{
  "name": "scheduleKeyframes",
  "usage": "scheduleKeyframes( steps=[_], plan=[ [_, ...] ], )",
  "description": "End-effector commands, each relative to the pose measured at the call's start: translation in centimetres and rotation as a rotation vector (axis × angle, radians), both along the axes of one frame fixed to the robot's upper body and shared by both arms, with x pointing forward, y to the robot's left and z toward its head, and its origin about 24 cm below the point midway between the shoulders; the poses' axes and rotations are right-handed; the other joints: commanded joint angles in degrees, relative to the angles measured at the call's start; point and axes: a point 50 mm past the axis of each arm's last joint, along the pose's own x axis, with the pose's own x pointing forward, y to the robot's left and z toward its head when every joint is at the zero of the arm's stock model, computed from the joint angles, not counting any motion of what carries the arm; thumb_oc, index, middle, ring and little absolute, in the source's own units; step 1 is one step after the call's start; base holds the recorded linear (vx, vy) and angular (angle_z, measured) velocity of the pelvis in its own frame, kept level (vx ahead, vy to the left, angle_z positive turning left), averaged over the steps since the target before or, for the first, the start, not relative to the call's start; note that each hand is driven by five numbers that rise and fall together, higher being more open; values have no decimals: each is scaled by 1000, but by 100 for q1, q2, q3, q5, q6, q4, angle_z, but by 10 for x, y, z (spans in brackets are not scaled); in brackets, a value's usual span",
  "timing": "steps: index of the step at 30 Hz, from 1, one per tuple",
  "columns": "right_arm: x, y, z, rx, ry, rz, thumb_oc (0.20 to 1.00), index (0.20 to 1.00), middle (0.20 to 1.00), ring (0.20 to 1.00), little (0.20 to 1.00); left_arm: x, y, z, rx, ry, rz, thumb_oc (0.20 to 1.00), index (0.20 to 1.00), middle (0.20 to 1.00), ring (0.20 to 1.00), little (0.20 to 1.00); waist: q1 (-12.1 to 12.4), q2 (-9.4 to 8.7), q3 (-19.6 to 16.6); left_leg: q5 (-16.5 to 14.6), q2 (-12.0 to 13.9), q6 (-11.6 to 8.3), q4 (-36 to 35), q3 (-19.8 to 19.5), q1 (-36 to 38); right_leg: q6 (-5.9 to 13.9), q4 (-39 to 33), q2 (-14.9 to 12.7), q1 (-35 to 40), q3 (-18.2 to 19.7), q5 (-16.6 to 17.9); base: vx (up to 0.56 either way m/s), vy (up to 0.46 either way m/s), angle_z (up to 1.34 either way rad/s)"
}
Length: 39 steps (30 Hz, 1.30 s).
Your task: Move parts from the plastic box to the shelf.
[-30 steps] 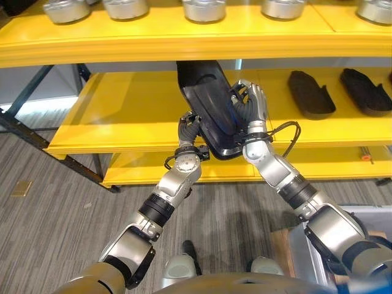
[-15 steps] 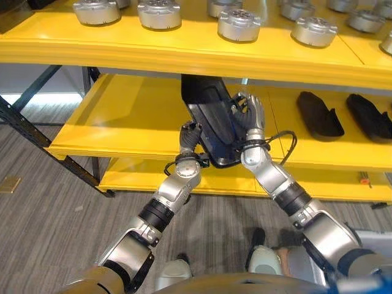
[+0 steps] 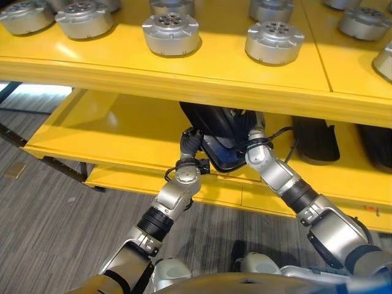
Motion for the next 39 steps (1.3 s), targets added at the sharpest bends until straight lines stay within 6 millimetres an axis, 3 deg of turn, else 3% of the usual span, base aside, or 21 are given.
scheduleKeyframes(
  steps=[1,2,3,8,13,20,21,26,27,30,34,35,39],
  plan=[
    [-3,44,44,110,-119,151,200,200,200,200,200,9,-44,64,-56,-292,-221,200,200,200,200,200,136,-91,-32,-365,-256,-1,-636,132,377,578,75,-273,248,-192,-362,12,74,14],
    [-2,44,44,114,-108,148,200,200,200,200,200,10,-44,63,-53,-289,-225,200,200,200,200,200,140,-74,-39,-190,-176,37,-716,153,325,532,124,-295,180,-241,-313,81,117,20],
    [-1,43,42,125,-93,139,200,200,200,200,200,11,-44,62,-48,-288,-232,200,200,200,200,200,138,-65,-68,-356,-198,9,-780,68,376,585,230,-339,183,-223,-428,15,106,25],
    [3,37,30,172,-25,96,200,200,200,200,200,15,-45,63,-25,-289,-251,200,200,200,200,200,66,-7,-63,-378,-305,89,-881,27,396,541,501,-392,8,-197,-444,92,144,13],
    [4,36,23,236,34,57,200,200,200,200,200,26,-44,82,66,-369,-256,200,200,200,200,200,-43,74,26,-414,-587,171,-1009,-135,317,643,606,-443,-189,40,-426,39,132,6],
    [13,30,34,283,54,17,200,200,200,200,200,44,-33,121,204,-500,-228,200,200,200,200,200,-197,252,267,-421,-828,249,-1127,-233,106,772,696,-556,-537,305,-364,-70,119,-1],
    [16,29,37,322,66,9,200,200,200,200,200,51,-28,137,256,-549,-191,200,200,200,200,200,-265,299,348,-424,-871,260,-1127,-234,34,810,718,-620,-637,400,-338,-77,103,-10],
    [19,27,46,357,56,1,200,200,200,200,200,60,-25,163,323,-611,-179,200,200,200,200,200,-360,365,469,-424,-909,253,-1086,-215,-103,844,776,-700,-786,514,-321,-59,67,-7],
    [21,26,54,359,28,-5,200,200,200,200,200,63,-29,179,359,-647,-178,200,200,200,200,200,-439,408,564,-427,-911,240,-1034,-185,-200,862,844,-740,-895,584,-325,-80,69,-28],
    [25,22,70,352,-25,-7,200,200,200,200,200,68,-32,199,383,-689,-147,200,200,200,200,200,-573,467,761,-452,-900,226,-905,-141,-430,887,1000,-811,-1188,735,-332,-105,49,-17],
    [28,20,82,334,-65,-4,200,200,200,200,200,71,-34,208,390,-706,-137,200,200,200,200,200,-635,487,864,-455,-885,215,-824,-100,-574,891,1105,-849,-1375,804,-331,-71,24,-18],
    [30,17,95,306,-112,-5,200,200,200,200,200,74,-34,215,389,-710,-118,200,200,200,200,200,-730,503,997,-481,-895,192,-732,-64,-687,897,1202,-878,-1535,888,-353,-75,22,-19],
    [33,12,115,266,-181,-11,200,200,200,200,200,78,-33,225,405,-730,-91,200,200,200,200,200,-829,501,1140,-497,-883,162,-614,46,-867,886,1287,-871,-1796,976,-341,-36,9,-23]
  ],
)
